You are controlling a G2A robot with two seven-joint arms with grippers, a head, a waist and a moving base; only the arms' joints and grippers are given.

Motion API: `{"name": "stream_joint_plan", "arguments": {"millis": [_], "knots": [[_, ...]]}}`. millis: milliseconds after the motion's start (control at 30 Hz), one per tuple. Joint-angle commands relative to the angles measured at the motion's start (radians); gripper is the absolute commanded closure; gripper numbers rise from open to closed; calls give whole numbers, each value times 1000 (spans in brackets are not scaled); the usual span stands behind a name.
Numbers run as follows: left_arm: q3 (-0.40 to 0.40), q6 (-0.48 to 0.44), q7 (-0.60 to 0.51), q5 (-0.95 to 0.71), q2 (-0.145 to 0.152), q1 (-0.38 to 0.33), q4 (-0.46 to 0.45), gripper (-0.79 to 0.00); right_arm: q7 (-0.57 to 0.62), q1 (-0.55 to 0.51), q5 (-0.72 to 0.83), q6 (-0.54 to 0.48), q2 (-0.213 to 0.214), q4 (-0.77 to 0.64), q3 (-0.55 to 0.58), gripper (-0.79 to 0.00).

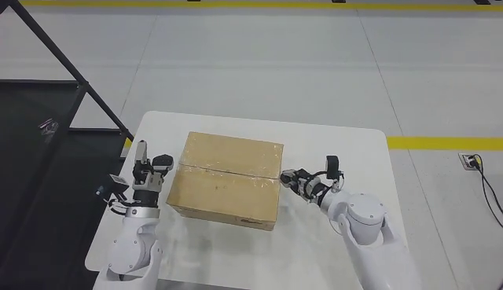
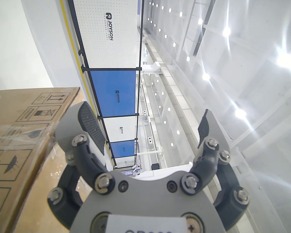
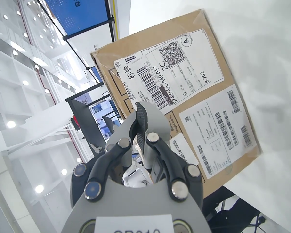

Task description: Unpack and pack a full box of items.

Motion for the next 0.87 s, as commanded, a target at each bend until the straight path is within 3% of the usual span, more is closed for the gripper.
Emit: {"name": "stream_joint_plan", "arguments": {"millis": [0, 200, 233, 267, 300, 333, 400, 433, 633, 833], "knots": [[-1, -2, 2, -1, 0, 0, 0, -785, -52, -2, 8, -7, 0, 1, 10, 0], [-20, -23, 31, -5, 0, 3, -13, -785, -187, -60, 82, -129, -5, -54, 52, -6], [-26, -27, 36, -5, 0, 5, -17, -785, -196, -74, 96, -158, -4, -60, 62, -80], [-33, -31, 40, -6, 1, 7, -22, -785, -205, -86, 111, -187, -4, -65, 73, -256], [-39, -36, 45, -6, 1, 10, -29, -785, -213, -97, 127, -219, -4, -67, 83, -348], [-46, -41, 50, -8, 1, 14, -36, -785, -209, -106, 141, -244, -4, -65, 88, -785], [-51, -44, 53, -13, 1, 19, -46, -785, -205, -107, 143, -251, -3, -64, 89, -785], [-51, -44, 53, -12, 1, 18, -43, -784, -206, -108, 144, -255, -3, -65, 90, -183], [-51, -44, 53, -13, 1, 19, -46, -785, -205, -107, 143, -251, -3, -64, 89, -546], [-51, -44, 53, -13, 1, 19, -46, -785, -205, -107, 143, -251, -3, -64, 89, -751]]}}
